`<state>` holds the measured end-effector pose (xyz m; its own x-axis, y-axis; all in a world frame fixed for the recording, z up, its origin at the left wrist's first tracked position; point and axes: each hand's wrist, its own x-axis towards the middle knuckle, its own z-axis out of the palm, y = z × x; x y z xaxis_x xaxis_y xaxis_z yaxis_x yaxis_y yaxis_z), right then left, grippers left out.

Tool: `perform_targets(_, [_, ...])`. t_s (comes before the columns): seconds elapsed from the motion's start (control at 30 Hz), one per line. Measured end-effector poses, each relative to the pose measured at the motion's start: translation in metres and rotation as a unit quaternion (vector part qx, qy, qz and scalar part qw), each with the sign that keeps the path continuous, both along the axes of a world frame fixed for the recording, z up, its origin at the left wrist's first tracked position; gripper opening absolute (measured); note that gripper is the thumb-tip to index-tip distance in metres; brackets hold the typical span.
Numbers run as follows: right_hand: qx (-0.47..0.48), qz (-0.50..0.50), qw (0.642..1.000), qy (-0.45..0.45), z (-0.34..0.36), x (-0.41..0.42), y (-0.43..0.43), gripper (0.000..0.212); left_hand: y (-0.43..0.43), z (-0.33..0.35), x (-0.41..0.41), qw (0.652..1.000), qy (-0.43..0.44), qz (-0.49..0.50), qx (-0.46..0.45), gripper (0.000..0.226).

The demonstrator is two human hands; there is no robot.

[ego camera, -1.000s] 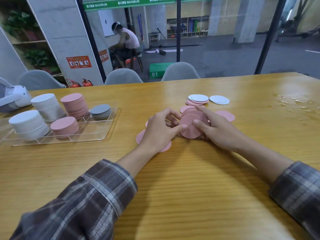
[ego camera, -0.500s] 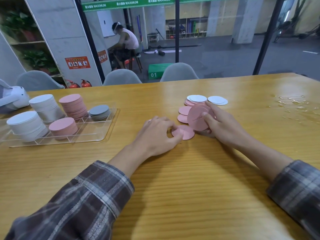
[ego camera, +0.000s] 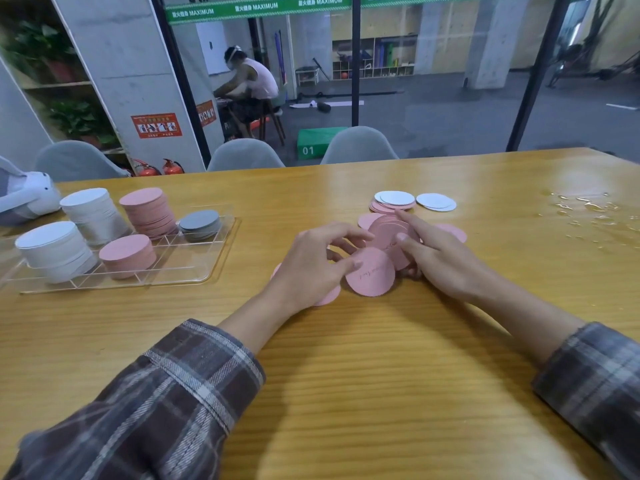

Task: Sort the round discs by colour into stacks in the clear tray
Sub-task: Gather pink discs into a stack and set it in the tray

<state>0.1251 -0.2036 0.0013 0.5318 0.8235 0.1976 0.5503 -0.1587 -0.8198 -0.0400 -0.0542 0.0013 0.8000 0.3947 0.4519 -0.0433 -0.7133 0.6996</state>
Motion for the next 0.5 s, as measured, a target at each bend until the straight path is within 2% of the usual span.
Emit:
perform_targets(0.23, [-0.001,0.040,0.999,-0.012,0.0024,-0.0083,0.0000,0.050,-0.0013,-0.0007,0.0035,0.996,-0.068,0.050,-0.022,0.031])
perform_targets(0.37, [-0.033,0.045,0.991,-0.123,0.0003,-0.0076,-0.0007,0.061,-0.0026,-0.0018,0.0056,0.995,-0.086,0.051,-0.014,0.027])
perform_targets(0.5, [-0.030,0.051,0.991,-0.121,-0.0009,-0.0060,-0.0002,0.064,0.0014,-0.0006,0.0039,0.995,-0.083,0.057,-0.004,0.023])
